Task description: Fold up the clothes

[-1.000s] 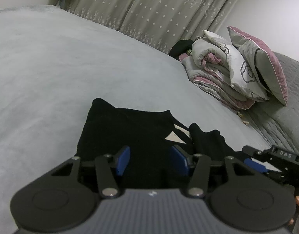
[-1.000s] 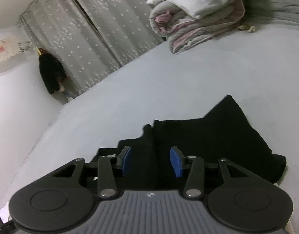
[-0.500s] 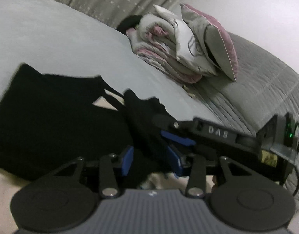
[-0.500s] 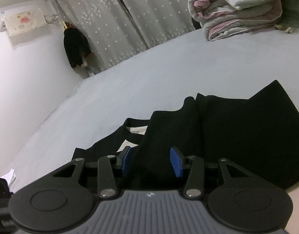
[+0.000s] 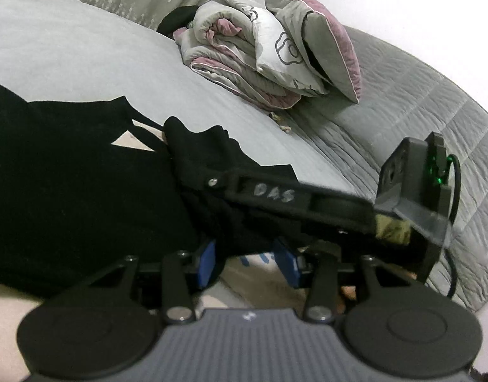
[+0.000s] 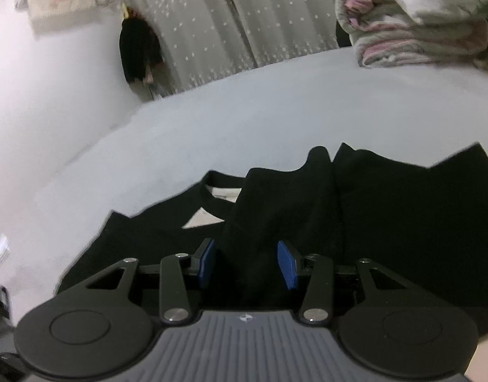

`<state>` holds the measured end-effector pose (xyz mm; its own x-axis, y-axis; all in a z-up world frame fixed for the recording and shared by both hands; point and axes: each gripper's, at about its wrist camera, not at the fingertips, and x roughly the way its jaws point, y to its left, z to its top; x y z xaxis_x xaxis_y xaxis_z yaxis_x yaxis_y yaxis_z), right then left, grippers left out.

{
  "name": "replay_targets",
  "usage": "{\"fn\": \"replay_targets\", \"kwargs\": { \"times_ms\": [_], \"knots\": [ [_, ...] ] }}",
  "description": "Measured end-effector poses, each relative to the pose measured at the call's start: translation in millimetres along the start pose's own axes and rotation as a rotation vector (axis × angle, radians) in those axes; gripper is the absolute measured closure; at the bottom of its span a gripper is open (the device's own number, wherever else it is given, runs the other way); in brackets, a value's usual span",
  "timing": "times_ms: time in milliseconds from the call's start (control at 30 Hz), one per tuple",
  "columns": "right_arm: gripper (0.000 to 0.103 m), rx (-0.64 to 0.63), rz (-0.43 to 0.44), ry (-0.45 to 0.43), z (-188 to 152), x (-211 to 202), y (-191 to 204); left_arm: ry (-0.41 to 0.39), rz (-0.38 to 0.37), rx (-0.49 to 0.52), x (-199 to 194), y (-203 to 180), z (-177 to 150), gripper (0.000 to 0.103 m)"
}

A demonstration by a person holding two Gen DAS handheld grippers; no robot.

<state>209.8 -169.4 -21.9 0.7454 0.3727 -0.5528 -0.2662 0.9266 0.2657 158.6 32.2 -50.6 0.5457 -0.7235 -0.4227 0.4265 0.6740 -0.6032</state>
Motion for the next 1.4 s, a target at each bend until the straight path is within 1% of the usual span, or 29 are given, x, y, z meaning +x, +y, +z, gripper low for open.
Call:
{"fn": "replay_targets", "kwargs": {
  "times_ms": [33, 67, 100, 133, 200, 400, 533, 567, 633, 700, 867, 1000, 1067, 1133, 1300, 1333, 1400],
  "knots": [
    [0.070, -0.029, -0.022, -0.001, -1, 1, 5, 0.000, -0.004, -0.005, 0, 1, 0, 0.061],
    [0.075, -0.054, -0.041, -0.004, -2, 2, 8, 0.000, -0.010, -0.012, 0, 3, 1, 0.061],
    [0.085, -0.072, -0.058, -0.008, -3, 3, 11, -0.001, -0.016, -0.019, 0, 5, 1, 0.061],
    [0.090, -0.082, -0.071, -0.013, -4, 3, 12, -0.001, -0.022, -0.026, 0, 6, 2, 0.061],
    [0.094, -0.074, -0.087, -0.026, -4, 1, 12, -0.001, -0.035, -0.043, 0, 9, 3, 0.061],
    [0.095, 0.084, -0.084, -0.062, 4, -22, -8, 0.003, -0.057, -0.068, -1, 15, 5, 0.061],
    [0.096, 0.108, -0.114, -0.084, 3, -52, -15, 0.006, -0.071, -0.081, -1, 18, 6, 0.061],
    [0.098, 0.110, -0.125, -0.089, 1, -59, -16, 0.006, -0.074, -0.084, -2, 19, 6, 0.061],
    [0.098, 0.128, -0.142, -0.080, -5, -74, -22, 0.008, -0.081, -0.091, -2, 20, 7, 0.061],
    [0.098, 0.154, -0.151, -0.043, -12, -83, -29, 0.010, -0.082, -0.092, -1, 20, 7, 0.061],
    [0.098, 0.166, -0.185, -0.015, -13, -90, -36, 0.013, -0.084, -0.091, -1, 20, 7, 0.061],
    [0.097, 0.170, -0.214, 0.000, -13, -94, -41, 0.015, -0.086, -0.087, -1, 20, 7, 0.061],
    [0.088, 0.172, -0.228, 0.007, -12, -96, -43, 0.017, -0.088, -0.083, -2, 20, 7, 0.061],
    [0.068, 0.177, -0.240, -0.018, -8, -100, -45, 0.020, -0.097, -0.076, -3, 19, 7, 0.061],
    [0.065, 0.184, -0.275, -0.118, 6, -113, -56, 0.024, -0.108, -0.070, -4, 18, 7, 0.060],
    [0.064, 0.183, -0.282, -0.128, 10, -113, -59, 0.024, -0.106, -0.068, -5, 17, 8, 0.060],
    [0.063, 0.176, -0.293, -0.113, 17, -105, -68, 0.021, -0.097, -0.062, -7, 14, 10, 0.060]
  ]
}}
